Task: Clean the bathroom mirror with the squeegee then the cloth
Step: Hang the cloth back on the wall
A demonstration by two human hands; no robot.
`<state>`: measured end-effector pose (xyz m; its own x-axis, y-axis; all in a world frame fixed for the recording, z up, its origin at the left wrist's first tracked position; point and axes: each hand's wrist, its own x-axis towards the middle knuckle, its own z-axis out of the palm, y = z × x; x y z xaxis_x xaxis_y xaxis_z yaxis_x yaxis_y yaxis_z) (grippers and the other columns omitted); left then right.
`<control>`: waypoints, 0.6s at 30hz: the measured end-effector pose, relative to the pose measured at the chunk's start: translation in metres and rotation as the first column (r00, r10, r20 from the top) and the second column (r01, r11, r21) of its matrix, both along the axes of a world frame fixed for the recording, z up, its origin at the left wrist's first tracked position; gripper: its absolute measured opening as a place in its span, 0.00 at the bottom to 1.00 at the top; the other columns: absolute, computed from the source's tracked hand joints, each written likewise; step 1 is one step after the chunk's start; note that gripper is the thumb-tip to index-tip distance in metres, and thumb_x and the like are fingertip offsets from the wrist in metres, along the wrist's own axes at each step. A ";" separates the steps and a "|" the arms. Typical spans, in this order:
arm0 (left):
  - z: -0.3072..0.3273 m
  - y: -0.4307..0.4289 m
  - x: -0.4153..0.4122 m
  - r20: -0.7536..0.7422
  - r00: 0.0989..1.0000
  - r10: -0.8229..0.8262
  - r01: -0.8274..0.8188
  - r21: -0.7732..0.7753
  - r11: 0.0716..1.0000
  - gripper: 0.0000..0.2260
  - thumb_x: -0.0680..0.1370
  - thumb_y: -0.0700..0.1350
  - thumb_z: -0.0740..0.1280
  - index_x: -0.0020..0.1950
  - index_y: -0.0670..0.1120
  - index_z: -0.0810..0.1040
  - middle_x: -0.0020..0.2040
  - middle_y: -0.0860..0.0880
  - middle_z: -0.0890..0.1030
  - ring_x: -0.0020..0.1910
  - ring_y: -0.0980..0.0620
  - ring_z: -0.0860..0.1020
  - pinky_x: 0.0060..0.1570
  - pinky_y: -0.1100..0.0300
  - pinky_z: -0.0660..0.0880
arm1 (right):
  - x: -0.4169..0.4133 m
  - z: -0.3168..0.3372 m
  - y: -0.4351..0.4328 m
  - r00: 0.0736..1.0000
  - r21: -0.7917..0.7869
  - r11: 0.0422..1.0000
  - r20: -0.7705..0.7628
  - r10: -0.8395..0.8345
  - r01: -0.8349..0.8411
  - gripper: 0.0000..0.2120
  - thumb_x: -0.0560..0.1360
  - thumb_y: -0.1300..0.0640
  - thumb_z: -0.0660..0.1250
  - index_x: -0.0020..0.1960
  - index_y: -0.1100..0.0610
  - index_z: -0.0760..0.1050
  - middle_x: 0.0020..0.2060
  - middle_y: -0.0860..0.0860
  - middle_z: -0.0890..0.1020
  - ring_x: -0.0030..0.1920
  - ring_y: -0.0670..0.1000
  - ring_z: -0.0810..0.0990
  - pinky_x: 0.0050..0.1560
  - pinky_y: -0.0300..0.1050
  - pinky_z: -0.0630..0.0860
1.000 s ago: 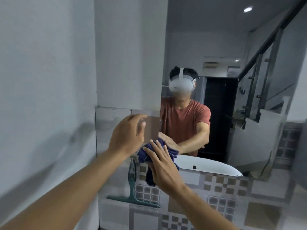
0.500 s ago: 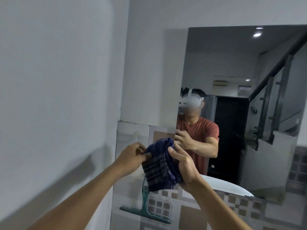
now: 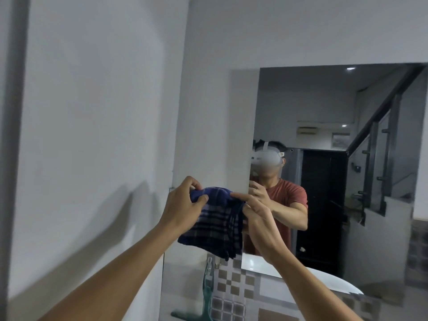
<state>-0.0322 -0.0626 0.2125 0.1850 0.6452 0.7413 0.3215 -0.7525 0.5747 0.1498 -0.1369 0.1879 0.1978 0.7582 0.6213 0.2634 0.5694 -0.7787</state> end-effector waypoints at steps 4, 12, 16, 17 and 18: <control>0.012 0.011 -0.005 -0.017 1.000 -0.005 0.005 -0.007 1.000 0.07 0.79 0.43 0.69 0.52 0.50 0.72 0.45 0.54 0.77 0.42 0.56 0.77 0.34 0.73 0.70 | -0.003 0.010 0.013 0.971 0.037 0.992 0.201 -0.127 0.122 0.13 0.79 0.54 0.66 0.62 0.48 0.79 0.54 0.46 0.85 0.56 0.47 0.83 0.61 0.55 0.80; 0.029 0.048 -0.013 -0.134 0.990 0.038 -0.030 0.067 0.997 0.08 0.78 0.38 0.68 0.49 0.52 0.77 0.50 0.51 0.79 0.49 0.54 0.77 0.42 0.73 0.67 | -0.008 0.036 0.056 0.757 0.172 0.940 0.559 -0.339 0.294 0.18 0.82 0.63 0.63 0.66 0.46 0.76 0.59 0.47 0.76 0.56 0.46 0.75 0.53 0.30 0.71; 0.032 0.069 -0.005 -0.123 0.988 0.097 -0.083 0.114 0.990 0.10 0.78 0.37 0.68 0.52 0.52 0.80 0.51 0.50 0.77 0.50 0.54 0.77 0.44 0.75 0.66 | -0.012 0.040 0.080 0.662 0.201 0.915 0.639 -0.392 0.349 0.20 0.84 0.63 0.58 0.72 0.48 0.73 0.63 0.52 0.72 0.59 0.53 0.77 0.61 0.44 0.78; 0.031 0.074 -0.003 -0.119 0.987 0.108 -0.093 0.122 0.988 0.10 0.78 0.37 0.68 0.53 0.52 0.81 0.52 0.50 0.77 0.49 0.55 0.76 0.44 0.75 0.66 | -0.011 0.039 0.086 0.632 0.209 0.904 0.656 -0.412 0.372 0.21 0.83 0.63 0.58 0.73 0.47 0.72 0.64 0.53 0.72 0.59 0.55 0.77 0.61 0.48 0.79; 0.029 0.078 -0.001 -0.118 0.986 0.119 -0.103 0.130 0.986 0.10 0.78 0.37 0.68 0.53 0.51 0.81 0.52 0.50 0.77 0.49 0.55 0.76 0.44 0.75 0.66 | -0.011 0.039 0.092 0.600 0.221 0.892 0.673 -0.432 0.394 0.22 0.83 0.63 0.58 0.73 0.47 0.71 0.63 0.52 0.71 0.57 0.56 0.78 0.60 0.50 0.80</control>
